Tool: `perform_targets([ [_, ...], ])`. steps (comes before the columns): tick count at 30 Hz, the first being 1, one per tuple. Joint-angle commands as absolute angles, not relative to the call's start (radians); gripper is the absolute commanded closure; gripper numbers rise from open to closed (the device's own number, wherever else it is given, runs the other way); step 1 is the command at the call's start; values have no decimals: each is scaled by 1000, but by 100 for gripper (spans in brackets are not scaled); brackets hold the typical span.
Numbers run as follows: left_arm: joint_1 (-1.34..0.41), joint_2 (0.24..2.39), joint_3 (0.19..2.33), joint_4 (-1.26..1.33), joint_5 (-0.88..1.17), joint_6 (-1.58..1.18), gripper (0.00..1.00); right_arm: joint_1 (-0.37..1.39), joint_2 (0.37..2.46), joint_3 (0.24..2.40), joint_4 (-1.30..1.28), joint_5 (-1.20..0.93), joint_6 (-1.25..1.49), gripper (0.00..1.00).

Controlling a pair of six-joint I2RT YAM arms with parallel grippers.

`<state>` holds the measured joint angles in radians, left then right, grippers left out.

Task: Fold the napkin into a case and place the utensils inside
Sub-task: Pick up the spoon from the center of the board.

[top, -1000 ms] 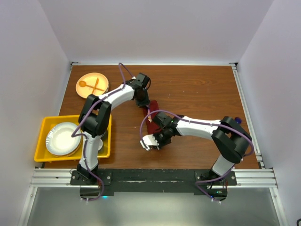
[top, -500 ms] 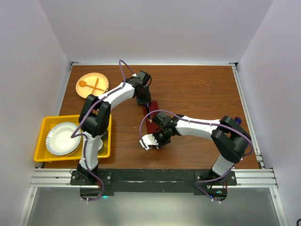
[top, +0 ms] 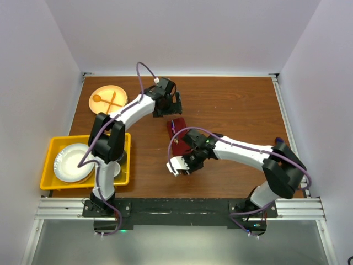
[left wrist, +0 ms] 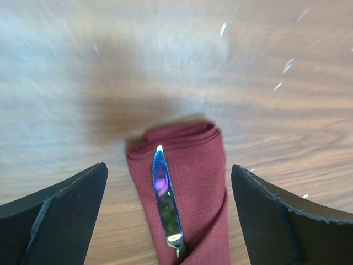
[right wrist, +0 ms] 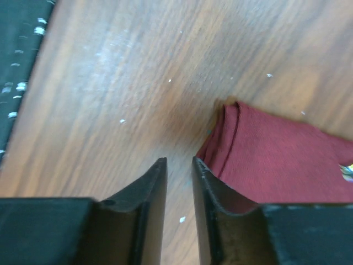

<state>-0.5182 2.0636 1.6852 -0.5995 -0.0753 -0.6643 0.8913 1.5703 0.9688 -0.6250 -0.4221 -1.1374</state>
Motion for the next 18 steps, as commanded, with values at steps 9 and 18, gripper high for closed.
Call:
perform_targets([
  [9,-321,1760,1646,-220,-127,-394,0,602,1264,1101,-756,-416,-649,35],
  [18,-318,1675,1520,-190,-161,-443,0,198,1223,1152,-905,-32,-114,31],
])
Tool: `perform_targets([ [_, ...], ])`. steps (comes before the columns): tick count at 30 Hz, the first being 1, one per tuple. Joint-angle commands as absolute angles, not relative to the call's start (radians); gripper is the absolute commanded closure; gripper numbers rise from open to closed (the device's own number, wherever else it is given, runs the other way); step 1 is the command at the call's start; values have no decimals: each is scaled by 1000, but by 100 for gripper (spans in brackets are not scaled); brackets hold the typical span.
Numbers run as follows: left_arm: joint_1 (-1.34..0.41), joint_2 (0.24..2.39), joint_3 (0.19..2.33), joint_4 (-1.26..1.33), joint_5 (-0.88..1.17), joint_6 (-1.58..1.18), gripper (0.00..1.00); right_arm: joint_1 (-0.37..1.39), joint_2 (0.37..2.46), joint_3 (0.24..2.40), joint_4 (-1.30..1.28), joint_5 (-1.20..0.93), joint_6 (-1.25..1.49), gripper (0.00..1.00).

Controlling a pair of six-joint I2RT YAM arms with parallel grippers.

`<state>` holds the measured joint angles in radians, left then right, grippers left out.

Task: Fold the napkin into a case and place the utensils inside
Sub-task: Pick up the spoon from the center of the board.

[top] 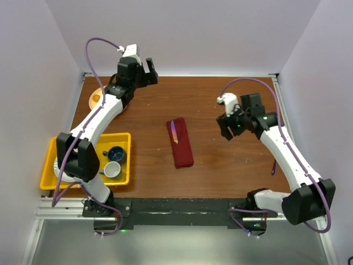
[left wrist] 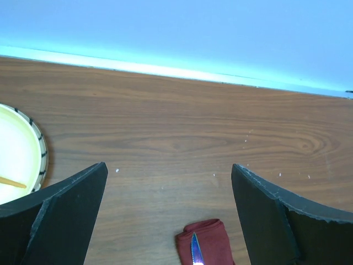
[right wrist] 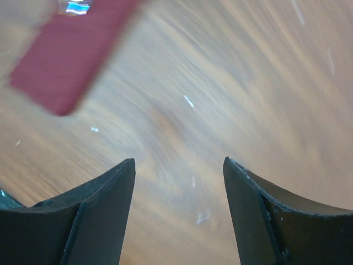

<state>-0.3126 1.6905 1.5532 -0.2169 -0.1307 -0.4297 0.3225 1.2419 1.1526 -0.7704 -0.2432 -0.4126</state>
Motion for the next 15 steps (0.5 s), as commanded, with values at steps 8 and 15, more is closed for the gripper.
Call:
perform_targets([
  [8,-318,1677,1496,-199,-170,-466,0,-113,1350,1193,-946,116,-34,37],
  [15,-308,1686,1502,-198,-161,-466,0,-284,1540,1177,-904,235,-74,37],
])
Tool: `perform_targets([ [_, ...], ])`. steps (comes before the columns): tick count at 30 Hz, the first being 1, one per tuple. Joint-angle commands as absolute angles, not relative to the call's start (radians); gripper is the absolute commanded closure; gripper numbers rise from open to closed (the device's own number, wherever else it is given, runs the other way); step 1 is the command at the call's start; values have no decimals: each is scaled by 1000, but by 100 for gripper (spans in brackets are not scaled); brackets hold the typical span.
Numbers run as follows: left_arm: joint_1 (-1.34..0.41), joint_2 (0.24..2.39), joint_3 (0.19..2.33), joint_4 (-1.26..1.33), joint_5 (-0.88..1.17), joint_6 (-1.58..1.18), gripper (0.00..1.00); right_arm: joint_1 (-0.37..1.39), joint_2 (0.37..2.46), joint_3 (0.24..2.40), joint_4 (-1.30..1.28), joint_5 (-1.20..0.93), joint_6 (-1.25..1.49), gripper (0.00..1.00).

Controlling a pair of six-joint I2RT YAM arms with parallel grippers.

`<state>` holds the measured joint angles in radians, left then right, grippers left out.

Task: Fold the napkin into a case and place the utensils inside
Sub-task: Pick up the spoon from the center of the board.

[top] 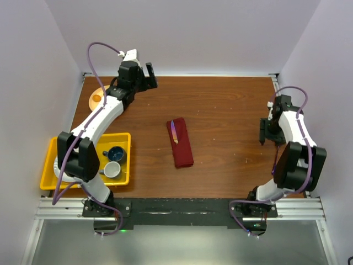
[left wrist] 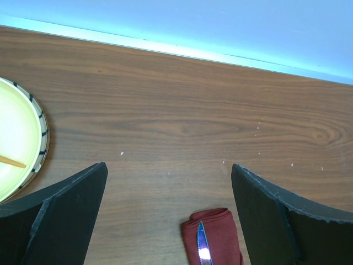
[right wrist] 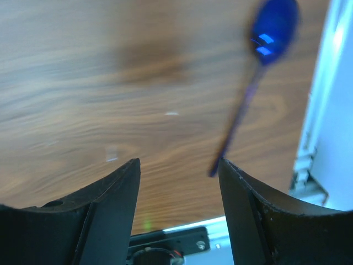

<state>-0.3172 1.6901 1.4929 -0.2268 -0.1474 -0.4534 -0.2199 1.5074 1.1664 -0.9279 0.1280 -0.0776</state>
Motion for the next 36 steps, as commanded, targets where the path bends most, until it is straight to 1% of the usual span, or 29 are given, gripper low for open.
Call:
perform_targets([
  [1,-308,1687,1503,-195,-147,-462,0,-290,1555,1166,-882,245,-77,37],
  [9,-299,1703,1523,-176,-74,-457,0,-333,1658,1124,-720,232,-52,36],
  [15,-298,1720,1566,-195,-54,-448,0,-359,1747,1123,-663,235,-70,38],
  [22,-298,1724,1569,-195,-34,-439,0,-379,1720,1080,-634,190,-89,40],
  [29,-298,1741,1592,-178,26,-434,0,-390,1819,1103,-611,178,-123,47],
  [33,-298,1721,1560,-126,93,-379,0,-394,1847,1114,-601,140,-129,54],
  [35,-298,1712,1548,-118,100,-374,0,-396,1865,1123,-604,126,-126,55],
  [36,-298,1710,1545,-118,109,-367,0,-396,1870,1126,-604,89,-135,59],
])
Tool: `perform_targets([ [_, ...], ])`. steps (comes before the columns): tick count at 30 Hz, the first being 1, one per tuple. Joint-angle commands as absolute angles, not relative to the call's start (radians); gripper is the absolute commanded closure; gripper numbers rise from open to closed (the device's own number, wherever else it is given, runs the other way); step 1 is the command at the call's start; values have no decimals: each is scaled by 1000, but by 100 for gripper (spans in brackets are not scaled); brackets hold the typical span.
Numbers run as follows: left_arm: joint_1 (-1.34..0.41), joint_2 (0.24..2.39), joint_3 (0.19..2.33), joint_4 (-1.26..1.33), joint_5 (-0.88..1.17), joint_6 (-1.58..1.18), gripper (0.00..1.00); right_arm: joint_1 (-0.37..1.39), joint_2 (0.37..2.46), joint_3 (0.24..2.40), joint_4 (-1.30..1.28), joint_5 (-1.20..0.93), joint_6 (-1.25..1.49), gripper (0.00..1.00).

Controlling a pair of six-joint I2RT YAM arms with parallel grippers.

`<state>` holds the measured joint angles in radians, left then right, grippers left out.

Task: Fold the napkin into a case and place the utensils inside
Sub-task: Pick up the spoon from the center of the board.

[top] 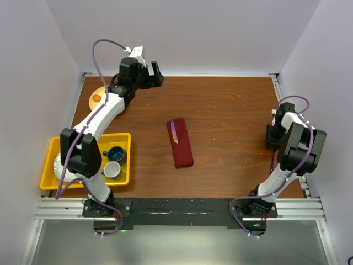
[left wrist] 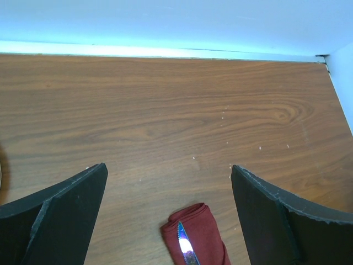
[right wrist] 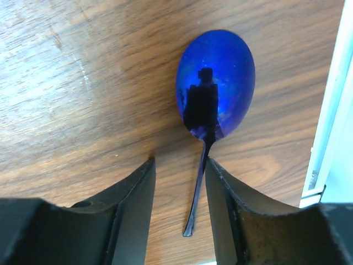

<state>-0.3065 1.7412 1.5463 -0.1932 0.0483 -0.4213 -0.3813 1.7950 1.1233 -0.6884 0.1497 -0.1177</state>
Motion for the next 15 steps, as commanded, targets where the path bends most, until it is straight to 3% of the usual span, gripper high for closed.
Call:
perform_targets([
  [1,-298,1709,1542,-118,113,-364,0,-396,1873,1130,-603,69,-135,62],
  [6,-298,1704,1529,-114,110,-333,0,-394,1913,1189,-638,-104,-143,87],
  [7,-298,1704,1520,-114,106,-325,0,-390,1914,1198,-662,-130,-146,100],
  [10,-275,1724,1519,-167,112,-322,0,-322,1873,1221,-667,-208,-149,100],
  [15,-212,1694,1421,-94,385,-282,0,-194,1796,1304,-686,-452,-167,100],
])
